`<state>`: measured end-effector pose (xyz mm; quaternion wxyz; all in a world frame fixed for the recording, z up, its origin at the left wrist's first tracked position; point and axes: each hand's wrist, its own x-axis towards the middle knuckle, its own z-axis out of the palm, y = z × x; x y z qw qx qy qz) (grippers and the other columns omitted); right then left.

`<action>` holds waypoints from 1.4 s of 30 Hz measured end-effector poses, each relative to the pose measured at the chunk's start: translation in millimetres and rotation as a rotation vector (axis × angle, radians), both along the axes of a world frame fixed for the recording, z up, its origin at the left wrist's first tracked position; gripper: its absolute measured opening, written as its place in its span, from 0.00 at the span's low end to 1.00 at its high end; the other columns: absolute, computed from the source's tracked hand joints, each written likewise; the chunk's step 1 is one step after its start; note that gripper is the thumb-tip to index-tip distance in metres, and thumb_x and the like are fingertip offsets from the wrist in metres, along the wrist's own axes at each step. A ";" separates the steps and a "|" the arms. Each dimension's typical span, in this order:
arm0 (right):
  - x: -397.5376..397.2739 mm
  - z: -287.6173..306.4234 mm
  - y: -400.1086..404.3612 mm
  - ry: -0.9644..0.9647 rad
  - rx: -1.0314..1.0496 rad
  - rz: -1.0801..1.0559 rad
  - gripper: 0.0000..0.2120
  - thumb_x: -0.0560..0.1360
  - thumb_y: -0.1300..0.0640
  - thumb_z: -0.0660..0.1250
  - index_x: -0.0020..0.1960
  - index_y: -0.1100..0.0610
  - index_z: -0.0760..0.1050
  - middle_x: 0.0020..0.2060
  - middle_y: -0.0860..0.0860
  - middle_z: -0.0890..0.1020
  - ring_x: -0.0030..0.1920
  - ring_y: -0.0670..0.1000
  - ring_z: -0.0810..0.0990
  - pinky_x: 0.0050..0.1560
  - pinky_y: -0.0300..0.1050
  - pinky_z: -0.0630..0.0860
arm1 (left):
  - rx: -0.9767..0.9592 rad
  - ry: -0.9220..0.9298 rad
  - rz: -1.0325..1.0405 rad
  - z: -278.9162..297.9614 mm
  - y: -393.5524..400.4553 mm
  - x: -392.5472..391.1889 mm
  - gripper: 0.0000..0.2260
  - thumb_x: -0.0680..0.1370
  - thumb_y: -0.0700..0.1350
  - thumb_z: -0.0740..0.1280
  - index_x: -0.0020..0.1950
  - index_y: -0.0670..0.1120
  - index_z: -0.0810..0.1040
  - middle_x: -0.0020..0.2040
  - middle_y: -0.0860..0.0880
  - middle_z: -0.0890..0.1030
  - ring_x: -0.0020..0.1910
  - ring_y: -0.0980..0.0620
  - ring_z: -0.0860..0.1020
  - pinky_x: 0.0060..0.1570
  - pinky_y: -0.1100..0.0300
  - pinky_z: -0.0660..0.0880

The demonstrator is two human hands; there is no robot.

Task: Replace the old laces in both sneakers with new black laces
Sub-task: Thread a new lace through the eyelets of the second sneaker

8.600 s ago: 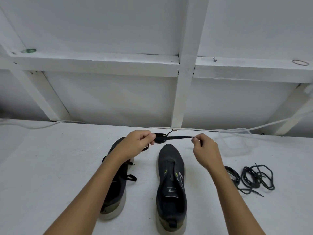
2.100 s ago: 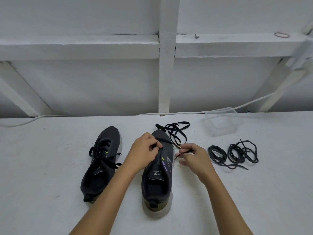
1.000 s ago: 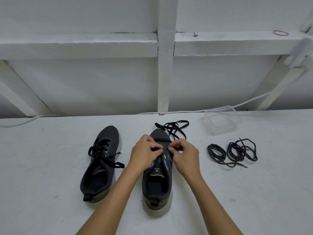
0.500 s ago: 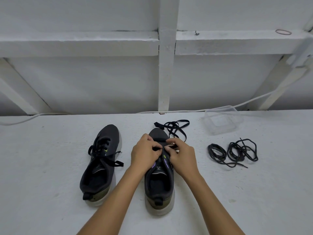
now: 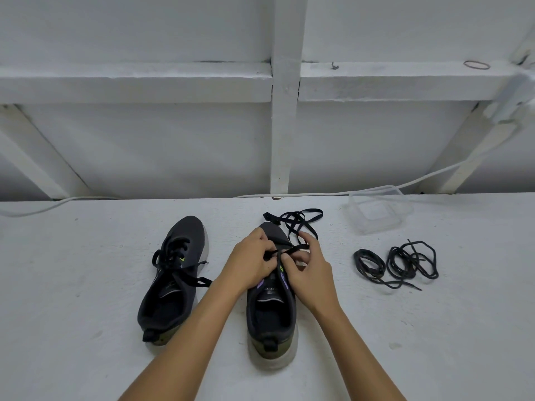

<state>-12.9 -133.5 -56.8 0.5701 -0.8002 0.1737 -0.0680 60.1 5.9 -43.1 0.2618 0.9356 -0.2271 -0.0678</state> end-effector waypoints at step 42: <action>-5.7 51.0 7.4 0.255 -0.128 0.226 0.11 0.74 0.53 0.67 0.55 0.52 0.82 0.47 0.46 0.85 0.45 0.45 0.81 0.41 0.36 0.74 | -0.111 0.042 -0.023 -2.3 7.0 -1.3 0.01 0.77 0.42 0.67 0.46 0.47 0.78 0.47 0.52 0.73 0.40 0.55 0.73 0.46 0.58 0.75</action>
